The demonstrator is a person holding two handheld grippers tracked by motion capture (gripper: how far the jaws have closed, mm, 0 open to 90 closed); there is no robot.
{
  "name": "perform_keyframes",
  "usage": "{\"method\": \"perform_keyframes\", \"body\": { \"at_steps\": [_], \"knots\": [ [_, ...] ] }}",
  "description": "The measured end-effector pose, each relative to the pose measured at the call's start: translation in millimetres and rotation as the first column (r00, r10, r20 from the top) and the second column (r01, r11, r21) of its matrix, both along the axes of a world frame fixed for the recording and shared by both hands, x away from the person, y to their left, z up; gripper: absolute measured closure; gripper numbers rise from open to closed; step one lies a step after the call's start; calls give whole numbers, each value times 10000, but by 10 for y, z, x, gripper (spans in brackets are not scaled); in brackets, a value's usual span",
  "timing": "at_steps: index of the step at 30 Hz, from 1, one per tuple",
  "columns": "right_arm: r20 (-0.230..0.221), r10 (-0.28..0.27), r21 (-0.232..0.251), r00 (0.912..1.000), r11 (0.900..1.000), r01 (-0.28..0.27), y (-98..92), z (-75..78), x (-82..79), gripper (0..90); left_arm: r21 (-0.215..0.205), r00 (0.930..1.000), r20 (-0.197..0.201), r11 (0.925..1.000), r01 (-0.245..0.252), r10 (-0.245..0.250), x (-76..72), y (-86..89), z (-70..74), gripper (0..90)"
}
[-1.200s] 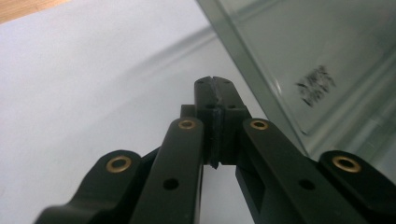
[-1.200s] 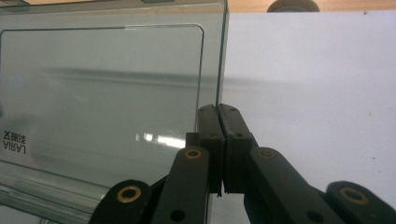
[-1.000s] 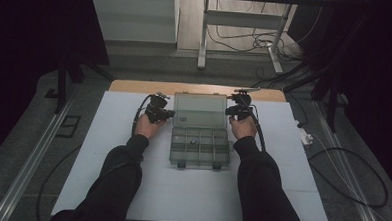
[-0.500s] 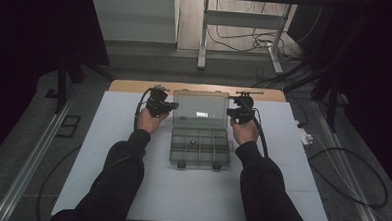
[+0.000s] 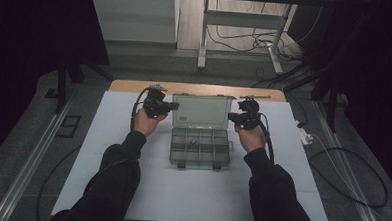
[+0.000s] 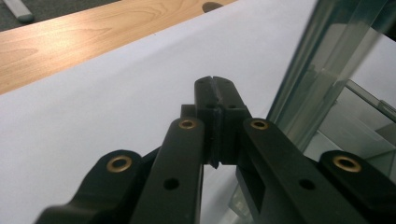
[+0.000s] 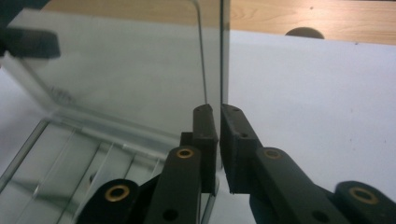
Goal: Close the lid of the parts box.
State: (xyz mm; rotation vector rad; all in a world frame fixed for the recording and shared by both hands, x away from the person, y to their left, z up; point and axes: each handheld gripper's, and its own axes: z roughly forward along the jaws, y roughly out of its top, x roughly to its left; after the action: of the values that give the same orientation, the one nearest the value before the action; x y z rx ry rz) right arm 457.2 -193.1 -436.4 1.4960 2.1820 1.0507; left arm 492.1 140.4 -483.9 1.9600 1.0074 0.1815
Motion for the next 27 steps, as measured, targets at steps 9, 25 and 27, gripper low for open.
{"method": "perform_keyframes", "body": {
  "at_steps": [9, 25, 27],
  "knots": [
    [133, 1003, -39, 9949, 9950, -1002, 11, -24, -145, 873, -52, 9986, 160, 9987, 502, -501, -136, -6, 76, 891],
    [308, 1881, 27, 9817, 9821, -1883, 9, 59, -414, 879, 380, 9915, 284, 9913, 1257, -1268, -512, -18, 260, 890],
    [257, 2000, 54, 9795, 9797, -2002, -8, 73, -461, 879, 520, 9913, 246, 9904, 1278, -1292, -578, -14, 285, 890]
  ]
}}
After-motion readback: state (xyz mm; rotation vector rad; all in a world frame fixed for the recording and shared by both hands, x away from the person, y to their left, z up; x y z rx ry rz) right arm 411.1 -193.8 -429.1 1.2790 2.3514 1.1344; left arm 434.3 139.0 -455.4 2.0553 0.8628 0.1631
